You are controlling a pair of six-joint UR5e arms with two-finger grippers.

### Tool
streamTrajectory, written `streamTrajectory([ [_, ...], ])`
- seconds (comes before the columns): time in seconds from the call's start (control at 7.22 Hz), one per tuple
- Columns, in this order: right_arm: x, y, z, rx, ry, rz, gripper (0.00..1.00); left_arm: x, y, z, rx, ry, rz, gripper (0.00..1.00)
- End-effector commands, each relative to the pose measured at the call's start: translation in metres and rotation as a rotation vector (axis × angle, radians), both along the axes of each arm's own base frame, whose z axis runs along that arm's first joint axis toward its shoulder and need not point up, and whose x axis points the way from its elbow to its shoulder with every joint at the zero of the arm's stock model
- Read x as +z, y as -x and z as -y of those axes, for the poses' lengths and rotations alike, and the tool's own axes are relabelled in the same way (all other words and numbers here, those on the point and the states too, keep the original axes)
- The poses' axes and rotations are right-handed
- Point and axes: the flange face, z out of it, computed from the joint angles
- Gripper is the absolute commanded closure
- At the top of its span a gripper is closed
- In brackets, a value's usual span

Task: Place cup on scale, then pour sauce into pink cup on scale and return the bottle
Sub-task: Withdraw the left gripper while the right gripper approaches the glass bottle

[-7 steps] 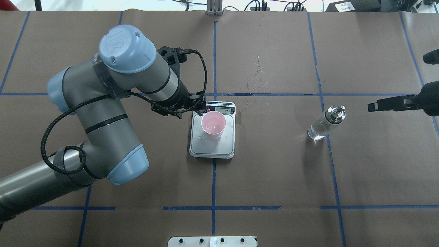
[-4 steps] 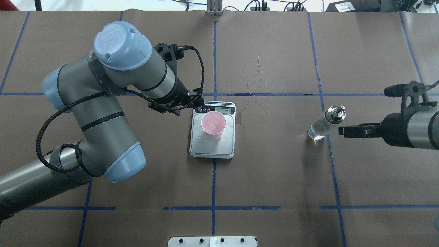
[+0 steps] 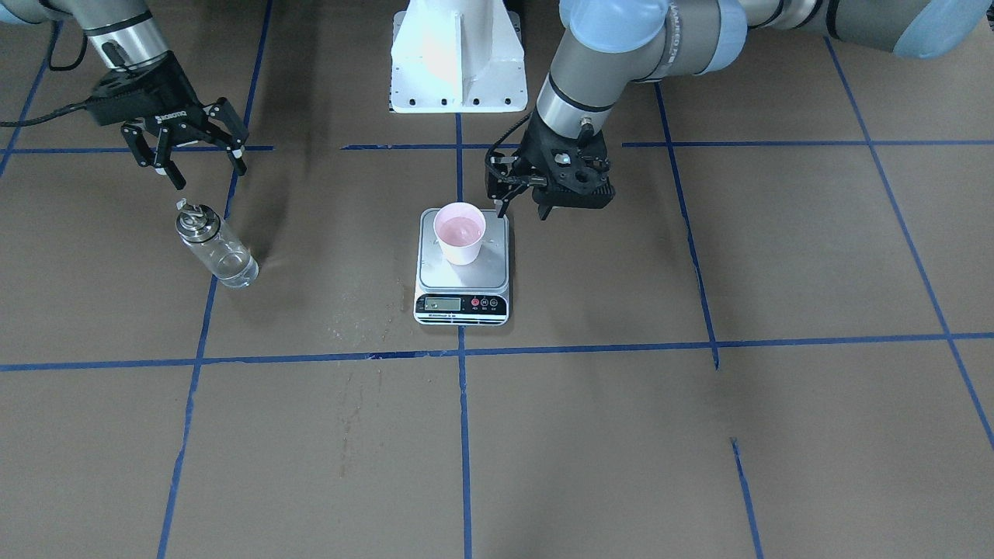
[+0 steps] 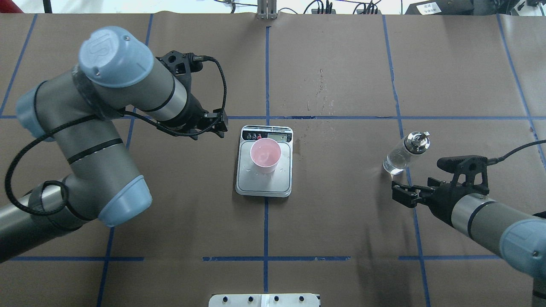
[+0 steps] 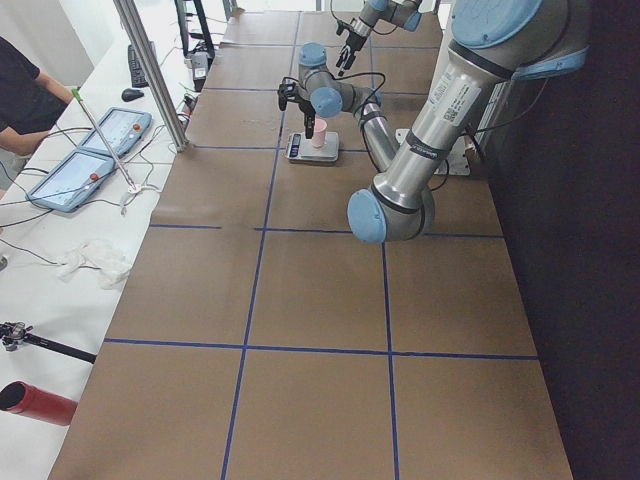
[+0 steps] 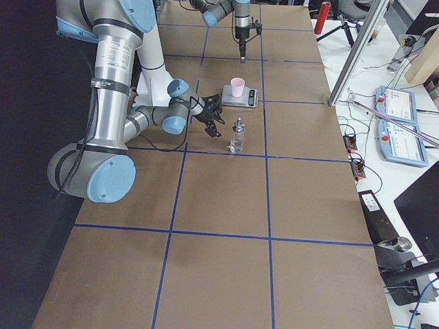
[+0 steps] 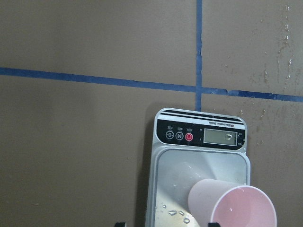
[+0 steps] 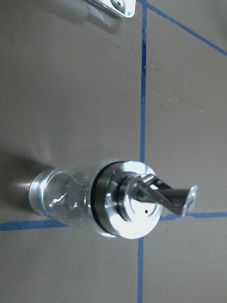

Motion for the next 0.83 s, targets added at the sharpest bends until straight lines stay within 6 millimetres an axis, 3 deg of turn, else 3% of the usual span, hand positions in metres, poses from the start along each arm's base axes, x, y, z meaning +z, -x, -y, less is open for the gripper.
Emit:
streamTrajectory([
  [0.0,0.018,0.018,-0.009,0.179,-0.070,-0.015,0.00,0.037,0.043,0.002,0.024,-0.084,0.048,0.32],
  [0.28,0.039,0.027,-0.010,0.283,-0.102,-0.016,0.00,0.083,0.083,0.011,0.053,-0.150,0.120,0.31],
  [0.42,0.039,0.048,-0.009,0.326,-0.137,-0.007,0.00,0.101,0.105,0.013,0.063,-0.181,0.151,0.30],
  [0.55,0.051,0.058,-0.016,0.354,-0.188,-0.038,0.00,0.107,0.118,0.019,0.060,-0.198,0.165,0.30],
  [0.69,0.057,0.060,-0.019,0.371,-0.216,-0.052,0.00,0.108,0.119,0.019,0.062,-0.197,0.167,0.30],
])
